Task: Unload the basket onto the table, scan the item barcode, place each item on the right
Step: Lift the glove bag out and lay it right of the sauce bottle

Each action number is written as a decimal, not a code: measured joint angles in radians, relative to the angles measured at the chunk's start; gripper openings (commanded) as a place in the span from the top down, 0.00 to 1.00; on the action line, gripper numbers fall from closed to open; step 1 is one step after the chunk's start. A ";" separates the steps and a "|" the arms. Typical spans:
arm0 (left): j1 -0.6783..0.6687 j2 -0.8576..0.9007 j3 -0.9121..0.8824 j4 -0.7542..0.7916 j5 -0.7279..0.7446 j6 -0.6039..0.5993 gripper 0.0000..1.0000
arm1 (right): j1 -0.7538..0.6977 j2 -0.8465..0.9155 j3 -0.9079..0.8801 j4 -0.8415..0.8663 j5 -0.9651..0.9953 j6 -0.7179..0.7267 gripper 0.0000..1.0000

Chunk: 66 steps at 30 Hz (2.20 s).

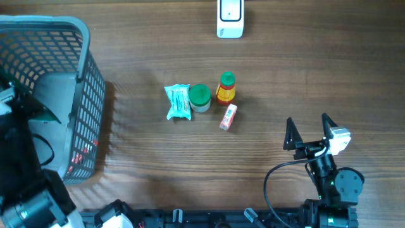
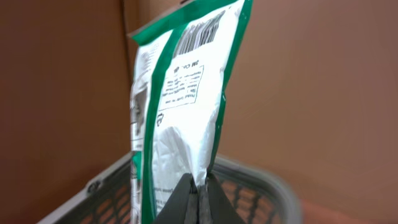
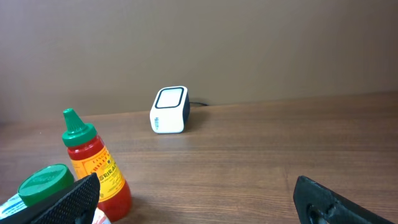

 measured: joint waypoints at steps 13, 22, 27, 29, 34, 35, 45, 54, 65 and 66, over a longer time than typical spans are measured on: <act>0.000 -0.058 0.002 0.260 0.513 -0.319 0.96 | 0.000 0.000 0.000 0.000 0.000 0.000 0.00; -0.043 -0.059 0.003 0.280 0.776 -0.567 0.96 | 0.000 0.000 0.000 0.000 0.000 0.000 0.00; -0.216 -0.059 0.003 0.243 0.854 -0.597 0.96 | 0.000 0.000 0.000 0.000 0.000 0.000 0.00; -0.290 -0.059 0.004 0.197 0.863 -0.601 0.96 | 0.000 0.000 0.000 0.000 0.000 0.000 0.00; -0.454 -0.058 0.005 0.089 0.878 -0.570 0.96 | 0.000 0.000 0.000 0.000 0.000 0.000 0.00; -0.486 -0.056 0.005 0.081 0.879 -0.555 0.96 | 0.000 0.000 0.000 0.000 0.000 0.000 0.00; -0.828 0.210 0.000 0.085 0.745 -0.501 0.96 | 0.000 0.000 0.000 0.000 0.000 0.000 0.00; -1.130 0.608 -0.006 0.319 0.603 -0.490 0.96 | 0.000 0.000 0.000 0.000 0.000 0.000 0.00; -1.321 0.859 -0.006 0.329 0.208 -0.490 0.96 | 0.000 0.000 0.000 0.000 0.000 0.000 0.00; -1.337 0.887 -0.006 0.332 0.185 -0.490 0.96 | 0.000 0.000 0.000 0.000 0.000 0.000 0.00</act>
